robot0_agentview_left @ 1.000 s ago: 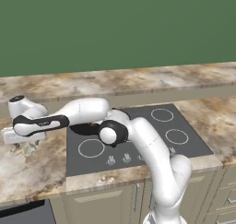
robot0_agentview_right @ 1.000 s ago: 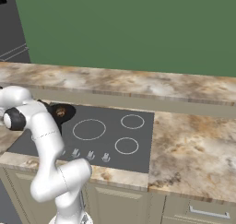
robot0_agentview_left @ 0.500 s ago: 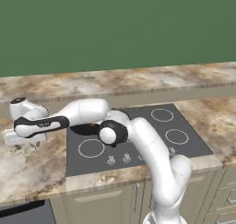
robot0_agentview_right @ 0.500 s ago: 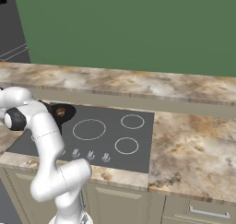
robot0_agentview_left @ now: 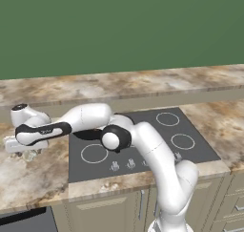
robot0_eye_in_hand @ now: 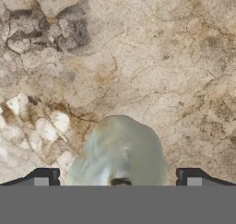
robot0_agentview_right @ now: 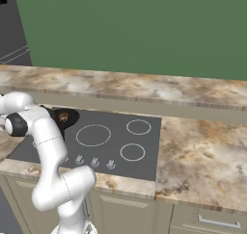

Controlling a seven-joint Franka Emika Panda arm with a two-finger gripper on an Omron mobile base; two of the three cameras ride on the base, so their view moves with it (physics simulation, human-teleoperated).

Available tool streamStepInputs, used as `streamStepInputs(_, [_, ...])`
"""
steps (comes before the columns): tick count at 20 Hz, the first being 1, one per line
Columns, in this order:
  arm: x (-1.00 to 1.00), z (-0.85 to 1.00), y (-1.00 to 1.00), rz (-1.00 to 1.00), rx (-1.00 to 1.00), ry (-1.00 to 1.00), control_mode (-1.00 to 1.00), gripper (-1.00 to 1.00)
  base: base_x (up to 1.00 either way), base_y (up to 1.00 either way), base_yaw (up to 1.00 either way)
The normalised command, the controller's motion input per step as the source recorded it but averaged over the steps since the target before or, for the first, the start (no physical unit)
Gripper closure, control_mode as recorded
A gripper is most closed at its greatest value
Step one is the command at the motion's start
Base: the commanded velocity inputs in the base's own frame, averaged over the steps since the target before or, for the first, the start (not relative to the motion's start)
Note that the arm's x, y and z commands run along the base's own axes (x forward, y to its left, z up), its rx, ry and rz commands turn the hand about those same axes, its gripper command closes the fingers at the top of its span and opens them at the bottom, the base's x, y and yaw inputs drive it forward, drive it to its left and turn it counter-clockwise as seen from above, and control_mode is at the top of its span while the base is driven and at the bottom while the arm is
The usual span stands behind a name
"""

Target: Put the potato and garlic in the pan. Then turn on the rear left burner and set the heat to medium.

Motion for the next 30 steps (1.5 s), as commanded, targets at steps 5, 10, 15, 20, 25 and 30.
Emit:
streamStepInputs(5, [0.0, -0.29, 0.0, 0.0, 0.0, 0.0, -1.0, -1.0, 0.0, 0.0, 0.0])
streamStepInputs(10, [-0.03, -0.31, 0.0, 0.0, 0.0, 0.04, -1.0, -1.0, 0.0, 0.0, 0.0])
streamStepInputs(15, [-0.02, 0.0, 0.0, 0.02, 0.0, 0.02, -1.0, 1.0, 0.0, 0.0, 0.0])
streamStepInputs(20, [0.0, 0.0, 0.0, 0.0, 0.0, 0.0, -1.0, 1.0, 0.0, 0.0, 0.0])
streamStepInputs(25, [-0.01, 0.0, 0.0, 0.0, 0.0, 0.0, -1.0, 1.0, 0.0, 0.0, 0.0])
streamStepInputs(30, [-0.05, 0.07, -0.06, 0.0, 0.0, 0.0, -1.0, 1.0, 0.0, 0.0, 0.0])
